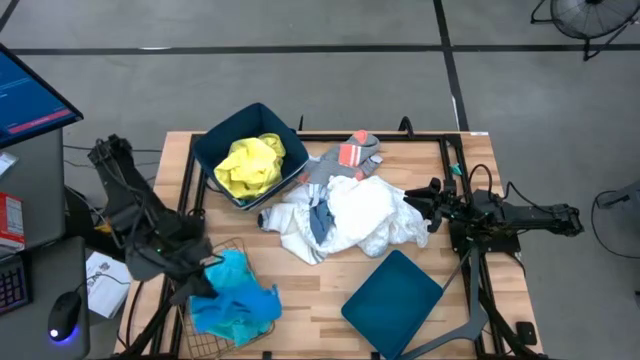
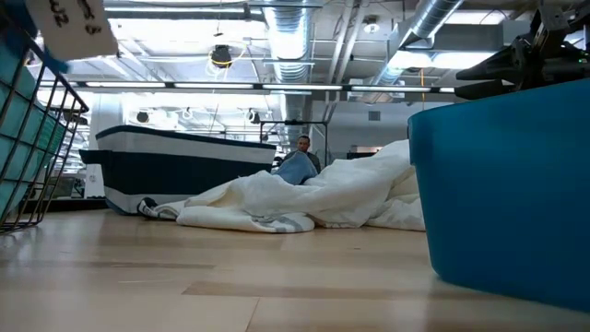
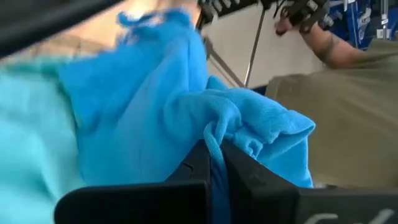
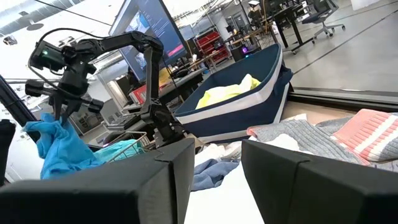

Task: Pick & Place Cloths
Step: Put the blue short into the wire basket

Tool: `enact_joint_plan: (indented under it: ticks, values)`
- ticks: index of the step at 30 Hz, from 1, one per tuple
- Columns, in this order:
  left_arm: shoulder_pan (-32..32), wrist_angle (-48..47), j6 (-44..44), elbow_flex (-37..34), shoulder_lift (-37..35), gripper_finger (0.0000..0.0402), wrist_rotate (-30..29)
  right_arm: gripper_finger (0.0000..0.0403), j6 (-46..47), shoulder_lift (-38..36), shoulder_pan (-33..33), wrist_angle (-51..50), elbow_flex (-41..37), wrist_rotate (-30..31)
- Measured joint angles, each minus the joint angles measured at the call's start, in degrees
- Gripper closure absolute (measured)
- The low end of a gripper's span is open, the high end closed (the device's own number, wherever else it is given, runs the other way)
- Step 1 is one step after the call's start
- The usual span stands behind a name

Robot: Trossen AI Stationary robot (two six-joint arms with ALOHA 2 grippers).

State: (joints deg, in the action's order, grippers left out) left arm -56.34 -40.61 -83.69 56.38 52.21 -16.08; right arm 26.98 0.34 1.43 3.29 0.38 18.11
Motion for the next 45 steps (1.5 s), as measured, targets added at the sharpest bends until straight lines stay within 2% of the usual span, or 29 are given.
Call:
enact_joint_plan:
  ticks: [8, 13, 17, 20, 25, 40, 45]
  values:
    - [-7.2, -4.0, -12.4, 0.0, -3.9, 0.0401, 1.5, 0.0274, -0.4, 0.0, 0.0, 0.0, 0.0, 0.0]
    - [-9.2, -9.8, -17.3, 0.0, -6.4, 0.0401, 3.7, 0.0274, -0.5, 0.0, 0.0, 0.0, 0.0, 0.0]
    - [-8.9, -18.8, -19.1, 0.0, -6.0, 0.0401, 2.1, 0.0274, -0.5, 0.0, 0.0, 0.0, 0.0, 0.0]
    - [-7.7, -22.9, -19.2, 0.0, -4.1, 0.0401, -3.5, 0.0274, -0.5, 0.0, 0.0, 0.0, 0.0, 0.0]
    - [-6.0, -24.9, -18.7, 0.0, 1.9, 0.0401, -8.1, 0.0274, -0.5, 0.0, 0.0, 0.0, 0.0, 0.0]
    - [-2.1, -24.2, -19.0, 0.0, 32.4, 0.0401, -6.9, 0.0274, -0.5, 0.0, 0.0, 0.0, 0.0, 0.1]
    - [0.3, -23.3, -18.8, 0.1, 39.4, 0.0392, -1.6, 0.0274, -0.4, 0.0, 0.0, 0.0, 0.0, 0.1]
